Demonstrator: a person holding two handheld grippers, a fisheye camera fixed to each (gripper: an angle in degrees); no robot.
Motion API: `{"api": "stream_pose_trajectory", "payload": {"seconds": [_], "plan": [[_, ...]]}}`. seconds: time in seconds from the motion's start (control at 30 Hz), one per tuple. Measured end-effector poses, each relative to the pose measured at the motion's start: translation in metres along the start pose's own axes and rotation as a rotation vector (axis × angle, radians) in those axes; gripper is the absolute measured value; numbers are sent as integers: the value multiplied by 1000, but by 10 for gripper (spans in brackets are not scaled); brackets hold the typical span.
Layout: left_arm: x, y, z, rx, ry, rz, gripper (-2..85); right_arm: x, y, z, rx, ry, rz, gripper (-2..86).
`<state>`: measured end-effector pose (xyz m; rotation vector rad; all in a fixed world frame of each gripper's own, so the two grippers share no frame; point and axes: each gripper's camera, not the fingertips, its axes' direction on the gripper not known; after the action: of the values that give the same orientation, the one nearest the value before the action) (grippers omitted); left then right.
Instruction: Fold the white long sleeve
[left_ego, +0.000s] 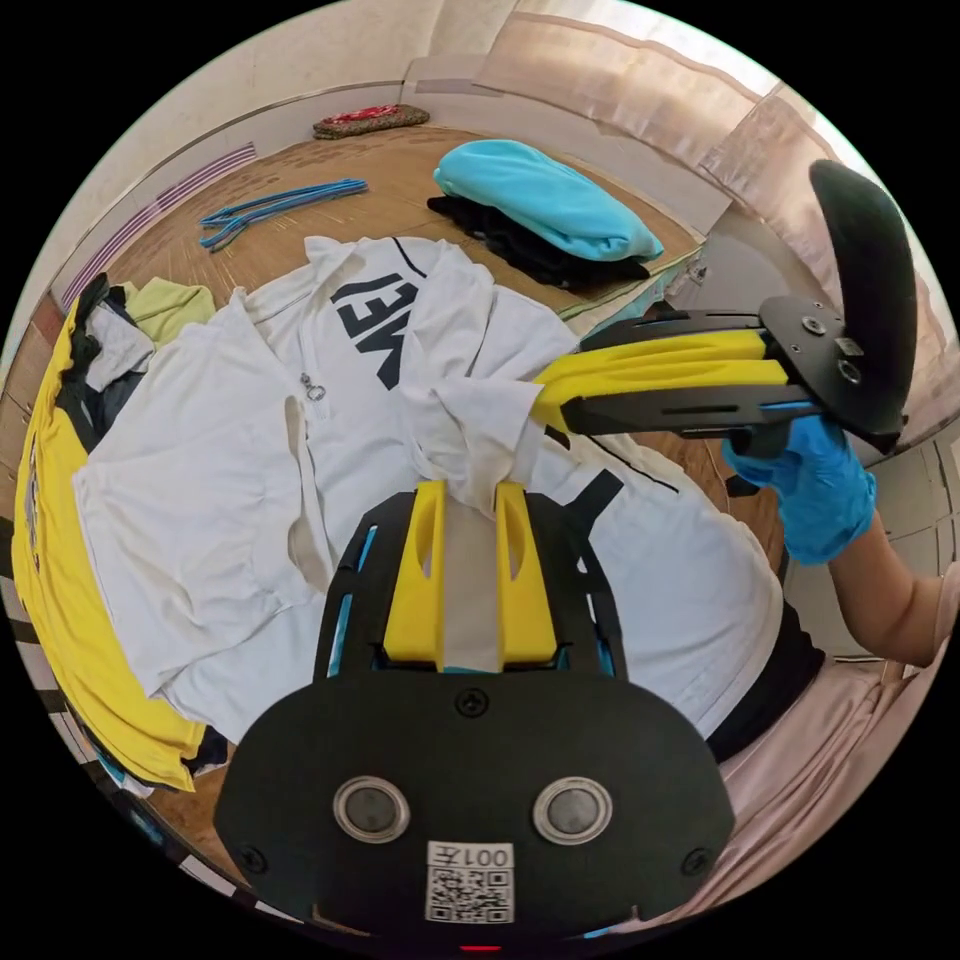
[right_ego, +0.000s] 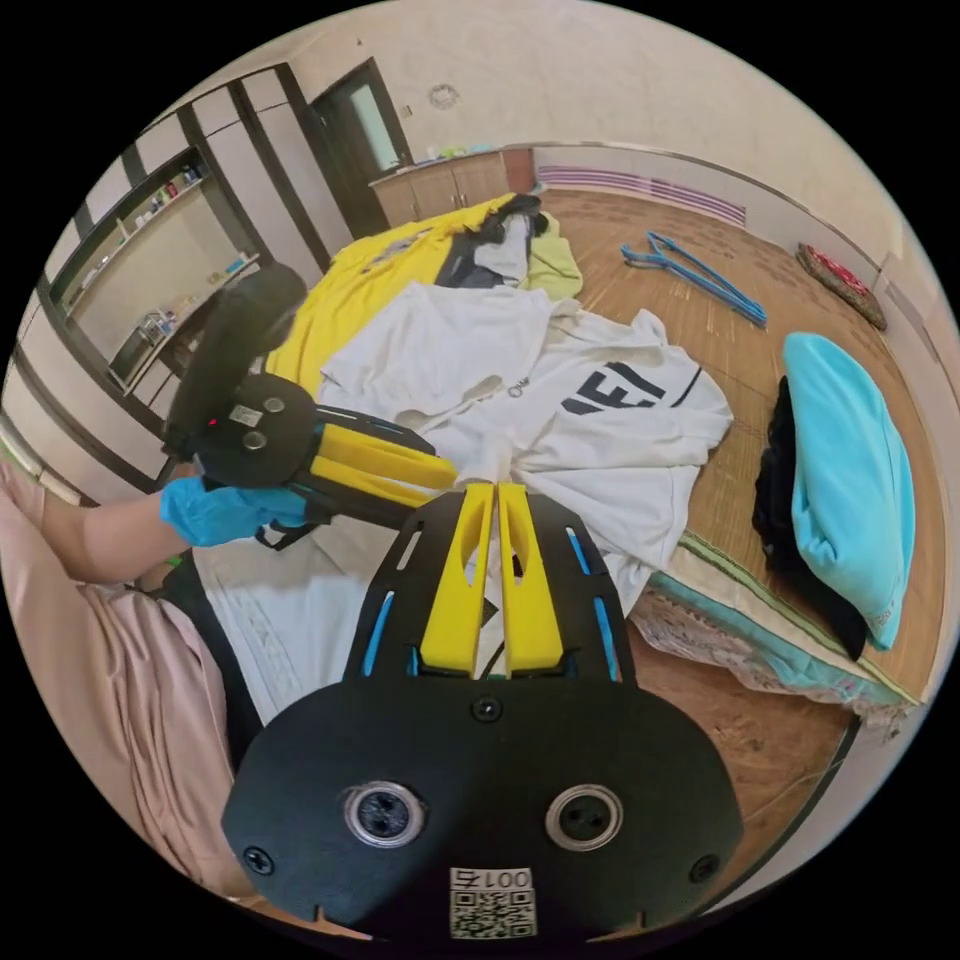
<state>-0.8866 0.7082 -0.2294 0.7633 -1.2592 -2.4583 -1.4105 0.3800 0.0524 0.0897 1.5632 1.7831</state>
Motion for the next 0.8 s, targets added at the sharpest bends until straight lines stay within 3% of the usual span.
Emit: {"api": "stream_pose_trajectory", "payload": {"seconds": [0.23,0.57,0.8], "plan": [[0,15,-28,90,-8,-1,-8,-30,14,-13,60,82,-39,7],[-30,43,-87,217,-73,-87,-15,-59,-7,13,36,9,-97,8],[-55,58,-82,162,-145,-120,-17,-81,-18,64,-40,-60,-134,8]]}}
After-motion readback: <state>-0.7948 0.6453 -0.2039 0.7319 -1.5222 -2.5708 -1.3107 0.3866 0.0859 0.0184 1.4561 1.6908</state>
